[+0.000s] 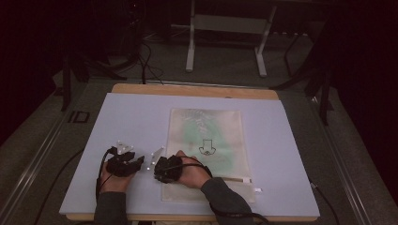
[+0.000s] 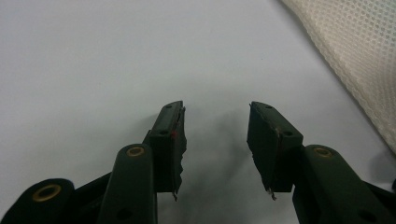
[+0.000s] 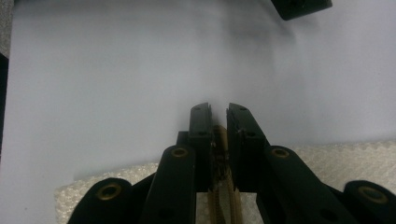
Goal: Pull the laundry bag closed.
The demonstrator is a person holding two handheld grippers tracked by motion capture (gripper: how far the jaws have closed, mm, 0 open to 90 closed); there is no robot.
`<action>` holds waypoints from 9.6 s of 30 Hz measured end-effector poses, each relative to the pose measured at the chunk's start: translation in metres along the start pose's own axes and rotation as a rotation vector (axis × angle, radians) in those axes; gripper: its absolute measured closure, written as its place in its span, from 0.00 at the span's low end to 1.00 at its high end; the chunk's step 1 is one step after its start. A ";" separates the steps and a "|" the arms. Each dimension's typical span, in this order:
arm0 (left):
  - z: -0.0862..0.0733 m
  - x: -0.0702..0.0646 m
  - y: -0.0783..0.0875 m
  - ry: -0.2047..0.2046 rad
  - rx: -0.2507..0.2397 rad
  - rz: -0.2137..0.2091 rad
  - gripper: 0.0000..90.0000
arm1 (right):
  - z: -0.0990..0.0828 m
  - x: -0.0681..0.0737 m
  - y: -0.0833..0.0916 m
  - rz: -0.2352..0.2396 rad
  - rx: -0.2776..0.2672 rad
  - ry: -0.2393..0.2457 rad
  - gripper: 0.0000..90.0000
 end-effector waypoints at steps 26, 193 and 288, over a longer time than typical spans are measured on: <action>0.000 -0.003 0.001 -0.011 -0.004 -0.004 0.63 | -0.018 -0.002 0.034 0.000 -0.069 -0.028 0.90; -0.001 -0.096 -0.008 -0.144 0.071 -0.279 1.00 | -0.075 -0.001 0.054 0.012 0.068 -0.007 0.91; -0.001 -0.096 -0.008 -0.135 0.077 -0.280 1.00 | -0.116 -0.005 0.087 0.020 0.109 -0.034 0.91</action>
Point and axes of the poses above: each handheld gripper's, and its own axes: y roughly backward along the jaws, z roughly out of its top, x roughly to its left, the point moved 7 cm from there along -y, roughly forward along the jaws, and after that the axes turned 4 degrees about -x, right-handed, at the moved point
